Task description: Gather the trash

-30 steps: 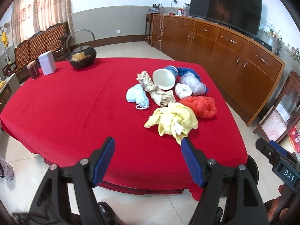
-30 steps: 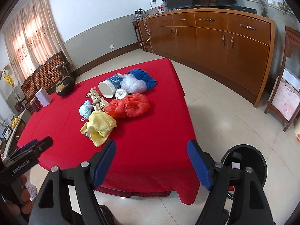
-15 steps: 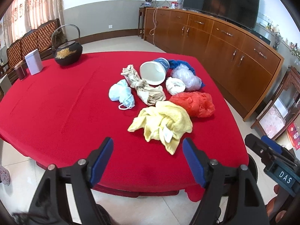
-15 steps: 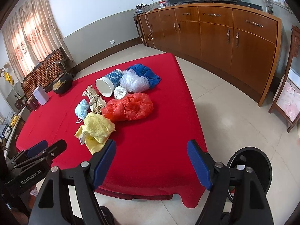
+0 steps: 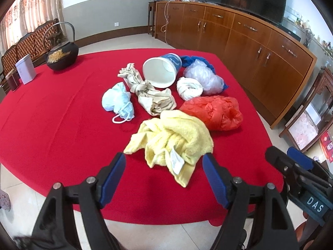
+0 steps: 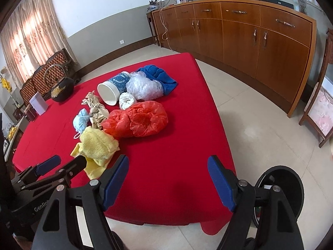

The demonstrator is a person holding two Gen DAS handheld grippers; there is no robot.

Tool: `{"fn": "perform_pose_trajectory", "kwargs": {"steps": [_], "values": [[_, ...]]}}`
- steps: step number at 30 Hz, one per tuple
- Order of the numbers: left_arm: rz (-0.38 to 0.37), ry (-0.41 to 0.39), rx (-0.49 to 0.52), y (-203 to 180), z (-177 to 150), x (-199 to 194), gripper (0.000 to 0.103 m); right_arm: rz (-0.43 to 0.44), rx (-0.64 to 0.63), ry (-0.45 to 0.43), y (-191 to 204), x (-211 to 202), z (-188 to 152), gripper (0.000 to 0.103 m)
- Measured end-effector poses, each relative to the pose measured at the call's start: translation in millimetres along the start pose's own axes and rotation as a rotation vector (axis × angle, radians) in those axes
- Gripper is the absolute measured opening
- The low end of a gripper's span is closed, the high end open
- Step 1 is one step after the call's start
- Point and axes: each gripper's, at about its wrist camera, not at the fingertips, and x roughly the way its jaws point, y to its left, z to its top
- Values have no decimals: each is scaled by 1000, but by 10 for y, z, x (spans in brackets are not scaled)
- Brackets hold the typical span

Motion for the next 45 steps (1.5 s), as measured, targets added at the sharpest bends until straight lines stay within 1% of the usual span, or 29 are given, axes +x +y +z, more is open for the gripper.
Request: {"fn": "perform_pose_trajectory", "kwargs": {"steps": [11, 15, 19, 24, 29, 33, 35, 36, 37, 39, 42, 44, 45], "values": [[9, 20, 4, -41, 49, 252, 78, 2, 13, 12, -44, 241, 125, 80], [14, 5, -11, 9, 65, 275, 78, 7, 3, 18, -14, 318, 149, 80], [32, -16, -9, 66, 110, 290, 81, 15, -3, 22, 46, 389, 174, 80], [40, -23, -33, 180, 169, 350, 81, 24, -17, 28, 130, 485, 202, 80], [28, -24, -44, 235, 222, 418, 82, 33, -24, 26, 161, 568, 255, 80], [-1, -32, -50, 260, 250, 464, 81, 35, -28, 25, 177, 651, 322, 80], [-22, -33, -53, 270, 253, 487, 77, 40, -29, 27, 184, 701, 354, 80], [-36, -34, -55, 275, 255, 498, 69, 42, -34, 29, 196, 735, 373, 80], [-48, -34, -53, 272, 259, 506, 58, 41, -37, 30, 202, 761, 386, 80], [-68, -34, -52, 263, 266, 520, 50, 46, -40, 33, 221, 820, 412, 80], [-94, -40, -55, 268, 275, 521, 45, 60, -47, 37, 252, 898, 435, 80], [-102, -44, -60, 282, 268, 519, 43, 80, -48, 34, 265, 926, 436, 80], [-110, -47, -59, 285, 262, 512, 42, 90, -47, 28, 270, 935, 435, 77]]}}
